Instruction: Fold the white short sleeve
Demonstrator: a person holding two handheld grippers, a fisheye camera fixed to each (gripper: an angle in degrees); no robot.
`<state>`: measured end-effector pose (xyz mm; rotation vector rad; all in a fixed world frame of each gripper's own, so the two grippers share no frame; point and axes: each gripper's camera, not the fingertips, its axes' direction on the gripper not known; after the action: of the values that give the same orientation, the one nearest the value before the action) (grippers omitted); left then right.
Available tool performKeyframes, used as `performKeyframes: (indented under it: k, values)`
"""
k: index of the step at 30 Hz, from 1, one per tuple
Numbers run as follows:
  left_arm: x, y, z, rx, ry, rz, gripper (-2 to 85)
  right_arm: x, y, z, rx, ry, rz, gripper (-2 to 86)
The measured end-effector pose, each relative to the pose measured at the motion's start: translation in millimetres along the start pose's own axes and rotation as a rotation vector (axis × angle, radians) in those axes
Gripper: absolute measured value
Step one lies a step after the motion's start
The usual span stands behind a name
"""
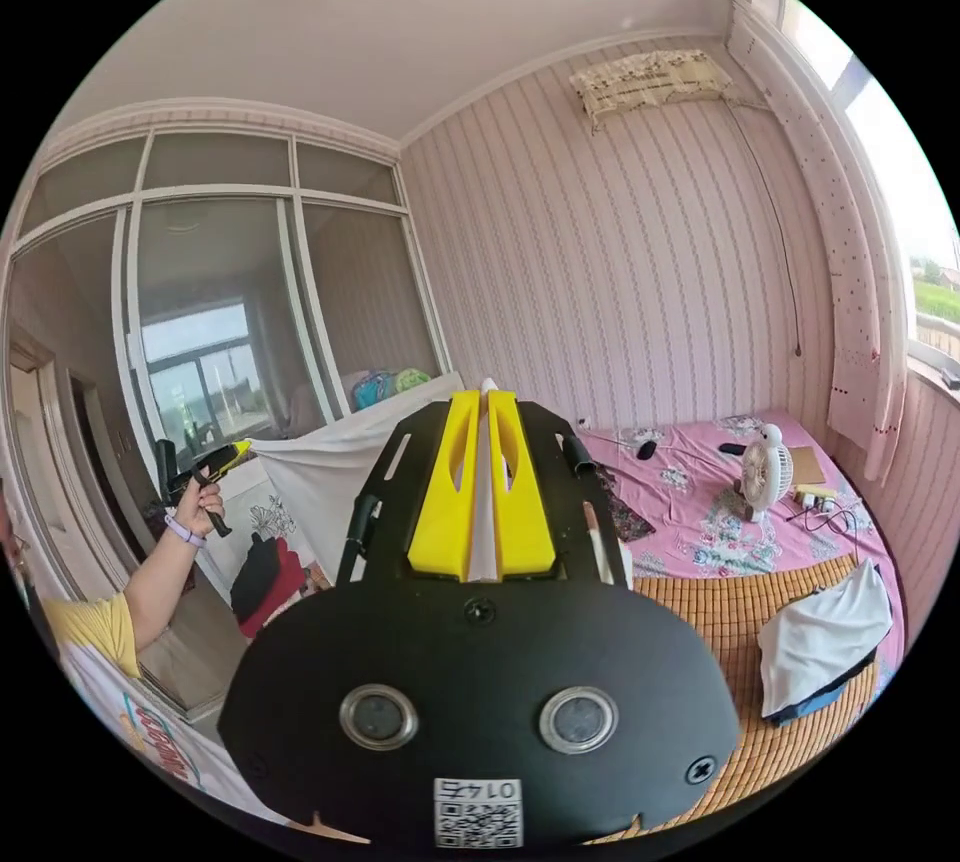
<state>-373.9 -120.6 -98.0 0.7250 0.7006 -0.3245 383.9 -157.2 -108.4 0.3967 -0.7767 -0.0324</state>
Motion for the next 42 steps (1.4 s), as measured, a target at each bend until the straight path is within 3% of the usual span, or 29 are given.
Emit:
performKeyframes:
  k: [3,6,14,23,33,42]
  values:
    - [-14.4,21.9,4.1,-0.032,-0.004,0.02,-1.0,11.7,16.7,-14.0,0.065,-0.054,-0.026,0.5]
    - [-43.4,74.3,28.7,-0.161,0.056,-0.023,-1.0,43.2,65.3,-12.8,-0.014,-0.04,0.038,0.5]
    - [-94.3,267.2,113.5,-0.597,0.002,-0.073,-1.0,139.8,251.6,25.1,-0.419,0.143,0.376,0.6]
    - [-145.1,433.6,153.9,-0.933,-0.058,-0.27,-1.0,186.5,343.9,44.8,-0.708,0.266,0.641,0.7]
    - [-155.3,476.6,145.8,-1.204,-0.055,-0.204,-0.9,184.8,345.9,50.1,-1.0,0.299,0.6,1.1]
    - [-207.0,472.8,122.7,-1.176,0.0,-0.358,-0.4,190.2,329.5,69.5,-1.144,0.33,0.529,4.0]
